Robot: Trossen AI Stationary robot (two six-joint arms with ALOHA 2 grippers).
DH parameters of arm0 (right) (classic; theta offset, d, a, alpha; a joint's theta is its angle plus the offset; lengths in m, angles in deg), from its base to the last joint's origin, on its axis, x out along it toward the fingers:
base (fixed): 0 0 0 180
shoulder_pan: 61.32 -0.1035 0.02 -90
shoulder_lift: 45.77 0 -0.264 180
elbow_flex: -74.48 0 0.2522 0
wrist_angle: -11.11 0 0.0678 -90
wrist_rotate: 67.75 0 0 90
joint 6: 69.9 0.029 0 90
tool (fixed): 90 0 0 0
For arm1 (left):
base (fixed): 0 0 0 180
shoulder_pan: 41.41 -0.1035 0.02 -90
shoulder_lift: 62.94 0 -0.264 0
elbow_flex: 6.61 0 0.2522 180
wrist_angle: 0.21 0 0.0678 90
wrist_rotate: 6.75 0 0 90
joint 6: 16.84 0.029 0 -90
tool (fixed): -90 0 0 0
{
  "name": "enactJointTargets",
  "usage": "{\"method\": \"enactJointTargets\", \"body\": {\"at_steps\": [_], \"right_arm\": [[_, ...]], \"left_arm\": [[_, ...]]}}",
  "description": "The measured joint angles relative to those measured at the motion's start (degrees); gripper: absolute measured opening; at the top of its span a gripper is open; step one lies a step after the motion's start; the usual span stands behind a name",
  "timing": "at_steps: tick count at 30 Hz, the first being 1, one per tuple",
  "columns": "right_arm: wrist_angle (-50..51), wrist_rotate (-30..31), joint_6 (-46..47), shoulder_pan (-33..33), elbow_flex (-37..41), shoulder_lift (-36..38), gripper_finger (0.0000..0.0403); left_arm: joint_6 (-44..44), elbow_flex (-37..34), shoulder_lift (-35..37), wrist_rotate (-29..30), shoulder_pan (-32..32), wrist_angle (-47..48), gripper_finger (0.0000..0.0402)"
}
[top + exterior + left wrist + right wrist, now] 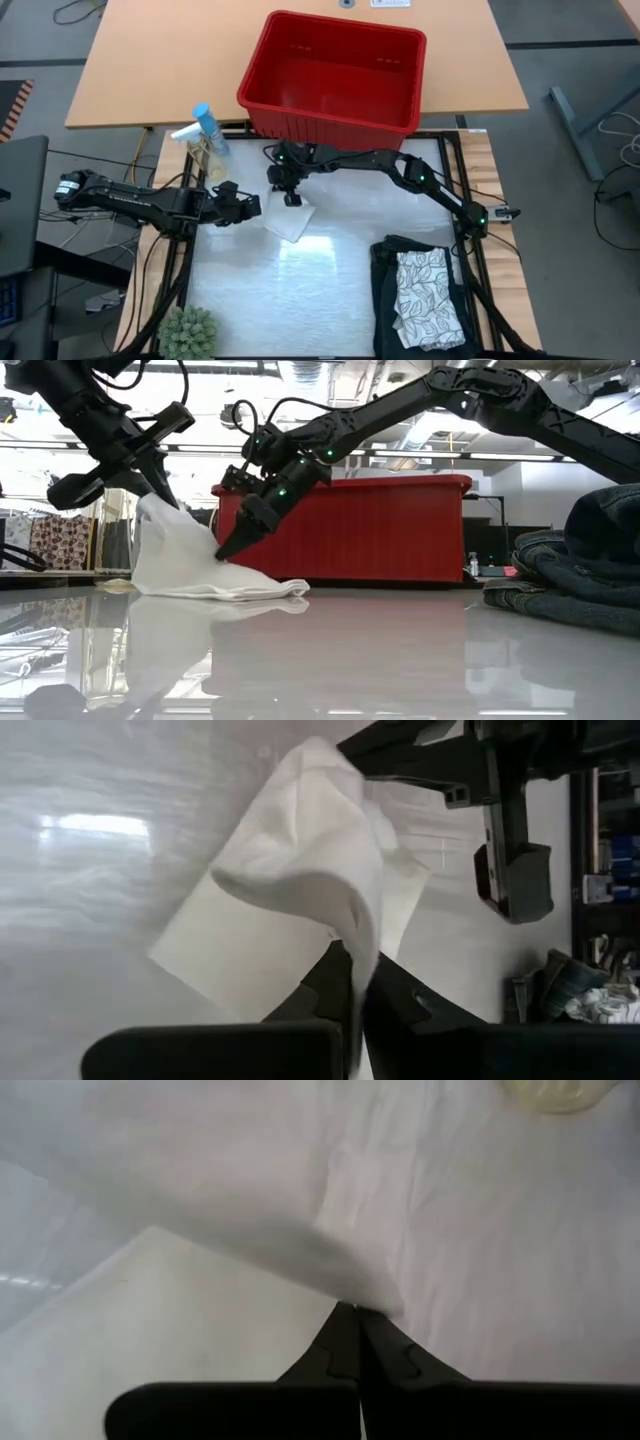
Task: Fold Laundry from Bin
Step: Fold the white boxer from the red laundry bin
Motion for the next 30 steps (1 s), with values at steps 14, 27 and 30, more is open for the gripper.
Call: {"method": "enactJointTargets", "body": {"at_steps": [14, 27, 30], "right_arm": [[27.7, -0.7, 3.4, 2.4, 0.1, 9.6, 0.0015], [14.3, -0.1, 6.5, -2.4, 9.1, 9.0, 0.0015], [11.1, 0.0, 6.9, -2.9, 10.3, 9.0, 0.0015]], "left_arm": [[3.6, 0.0, -0.1, -3.6, -5.9, -2.5, 0.0000], [4.8, 0.0, 5.0, -5.3, -10.4, 14.0, 0.0000], [3.9, 0.0, 8.0, -4.0, -11.7, 20.1, 0.0000]]}}
